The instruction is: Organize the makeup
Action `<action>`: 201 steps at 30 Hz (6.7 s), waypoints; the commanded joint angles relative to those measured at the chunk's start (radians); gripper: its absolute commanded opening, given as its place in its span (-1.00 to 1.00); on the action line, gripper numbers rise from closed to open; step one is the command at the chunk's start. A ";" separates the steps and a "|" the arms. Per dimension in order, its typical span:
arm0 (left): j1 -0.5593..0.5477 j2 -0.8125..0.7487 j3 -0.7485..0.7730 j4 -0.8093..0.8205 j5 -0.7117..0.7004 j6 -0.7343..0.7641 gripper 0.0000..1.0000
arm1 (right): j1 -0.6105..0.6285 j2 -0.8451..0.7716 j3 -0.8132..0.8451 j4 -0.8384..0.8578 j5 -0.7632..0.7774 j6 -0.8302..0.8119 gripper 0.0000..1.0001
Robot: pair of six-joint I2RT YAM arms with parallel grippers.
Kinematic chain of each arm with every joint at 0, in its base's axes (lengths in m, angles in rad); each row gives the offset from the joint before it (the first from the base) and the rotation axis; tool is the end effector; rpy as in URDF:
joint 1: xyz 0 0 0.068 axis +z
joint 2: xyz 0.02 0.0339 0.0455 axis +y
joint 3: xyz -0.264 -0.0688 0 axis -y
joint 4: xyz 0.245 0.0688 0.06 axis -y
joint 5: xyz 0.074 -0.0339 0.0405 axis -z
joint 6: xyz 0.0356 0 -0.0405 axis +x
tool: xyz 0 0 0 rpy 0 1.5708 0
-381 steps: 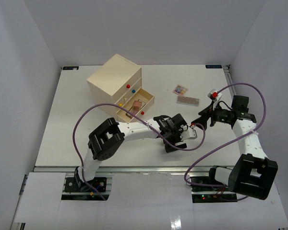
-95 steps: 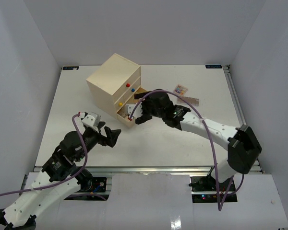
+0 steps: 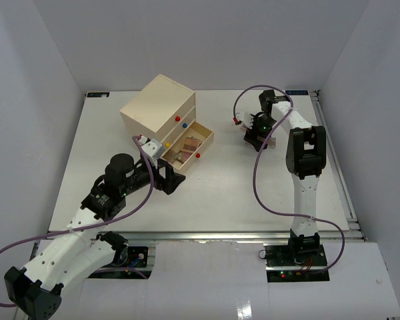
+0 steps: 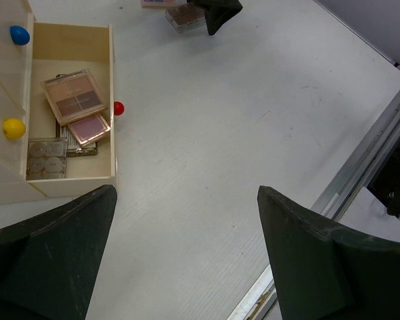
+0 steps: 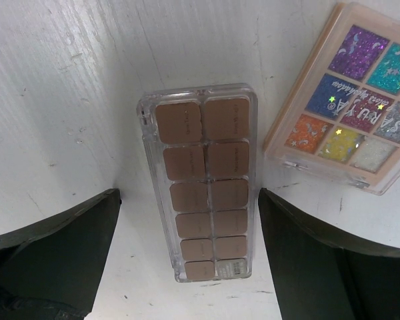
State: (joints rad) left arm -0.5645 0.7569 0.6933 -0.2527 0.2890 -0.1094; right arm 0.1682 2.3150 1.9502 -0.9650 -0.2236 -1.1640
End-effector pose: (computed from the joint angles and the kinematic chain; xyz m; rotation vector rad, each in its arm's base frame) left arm 0.1459 -0.1044 0.3055 0.6336 1.8339 -0.7274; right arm 0.4670 0.0873 0.1708 -1.7739 2.1950 0.1152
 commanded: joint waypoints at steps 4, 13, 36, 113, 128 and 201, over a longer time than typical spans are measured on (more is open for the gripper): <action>0.011 -0.013 -0.011 0.020 0.030 -0.004 0.96 | 0.008 0.064 0.065 0.003 0.088 -0.042 0.82; 0.017 -0.059 -0.017 0.025 0.019 -0.003 0.96 | 0.024 0.024 -0.041 0.010 0.114 -0.016 0.09; 0.032 -0.231 -0.049 0.047 -0.226 0.002 0.96 | 0.519 -0.666 -0.502 0.423 0.181 0.082 -0.71; -0.258 1.321 1.271 -0.083 -0.188 -0.024 0.93 | -0.205 -0.676 -0.670 0.810 0.002 1.509 0.80; -0.258 0.249 0.246 0.040 -0.254 -0.089 0.96 | 0.035 -0.143 -0.071 0.574 0.416 1.553 0.80; -0.249 -0.376 -0.048 -0.045 -0.579 -0.060 0.96 | 0.045 0.032 -0.022 0.448 0.345 1.618 0.85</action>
State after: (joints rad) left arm -0.8169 0.3978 0.6570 -0.3067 -0.2777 -0.1660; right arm 0.2226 2.3212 1.9087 -0.4994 0.1302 0.4909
